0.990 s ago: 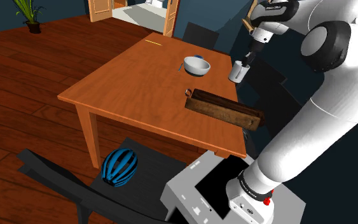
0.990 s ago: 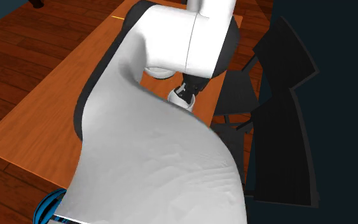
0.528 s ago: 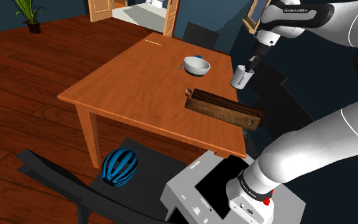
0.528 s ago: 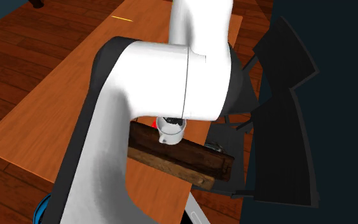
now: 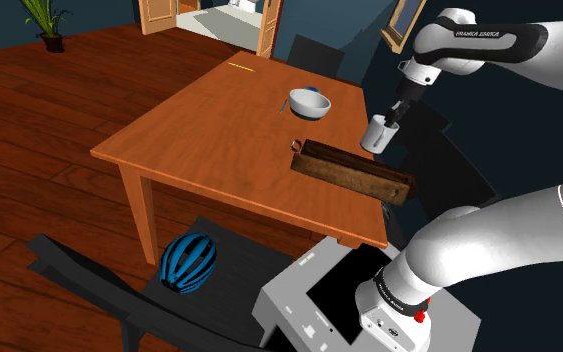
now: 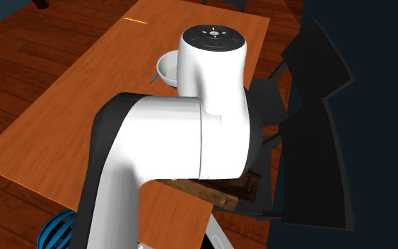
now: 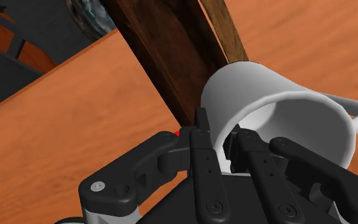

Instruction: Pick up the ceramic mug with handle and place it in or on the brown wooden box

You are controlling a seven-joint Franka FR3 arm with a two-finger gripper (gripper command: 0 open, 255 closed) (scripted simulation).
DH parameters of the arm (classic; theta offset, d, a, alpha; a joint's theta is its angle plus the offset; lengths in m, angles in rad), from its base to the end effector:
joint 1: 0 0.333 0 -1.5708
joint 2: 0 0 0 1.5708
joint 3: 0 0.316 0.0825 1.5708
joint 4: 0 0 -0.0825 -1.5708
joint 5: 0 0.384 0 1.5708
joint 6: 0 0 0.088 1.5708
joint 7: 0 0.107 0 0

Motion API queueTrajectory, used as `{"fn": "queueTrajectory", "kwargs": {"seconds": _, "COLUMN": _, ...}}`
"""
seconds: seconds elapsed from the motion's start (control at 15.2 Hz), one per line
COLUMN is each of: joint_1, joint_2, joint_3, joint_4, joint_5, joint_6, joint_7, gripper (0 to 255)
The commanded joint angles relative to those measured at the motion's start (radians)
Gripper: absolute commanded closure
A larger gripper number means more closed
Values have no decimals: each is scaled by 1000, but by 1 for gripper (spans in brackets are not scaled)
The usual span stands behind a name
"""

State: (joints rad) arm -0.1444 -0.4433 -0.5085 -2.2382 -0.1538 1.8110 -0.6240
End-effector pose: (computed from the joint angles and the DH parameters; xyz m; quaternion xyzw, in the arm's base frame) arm 0.3238 -0.2903 0.5161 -0.9990 -0.0278 -0.0057 0.0337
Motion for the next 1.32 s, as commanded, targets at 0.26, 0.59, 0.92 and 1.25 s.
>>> {"fn": "queueTrajectory", "kwargs": {"seconds": 0.26, "joint_1": -2, "joint_2": 13, "joint_3": -15, "joint_4": -72, "joint_5": -4, "joint_6": 85, "joint_7": -5, "gripper": 255}}
{"fn": "queueTrajectory", "kwargs": {"seconds": 0.59, "joint_1": -3, "joint_2": 31, "joint_3": -29, "joint_4": -125, "joint_5": -5, "joint_6": 155, "joint_7": -11, "gripper": 255}}
{"fn": "queueTrajectory", "kwargs": {"seconds": 0.92, "joint_1": -2, "joint_2": 38, "joint_3": -34, "joint_4": -141, "joint_5": -5, "joint_6": 178, "joint_7": -13, "gripper": 255}}
{"fn": "queueTrajectory", "kwargs": {"seconds": 1.25, "joint_1": -2, "joint_2": 38, "joint_3": -34, "joint_4": -141, "joint_5": -5, "joint_6": 178, "joint_7": -13, "gripper": 255}}
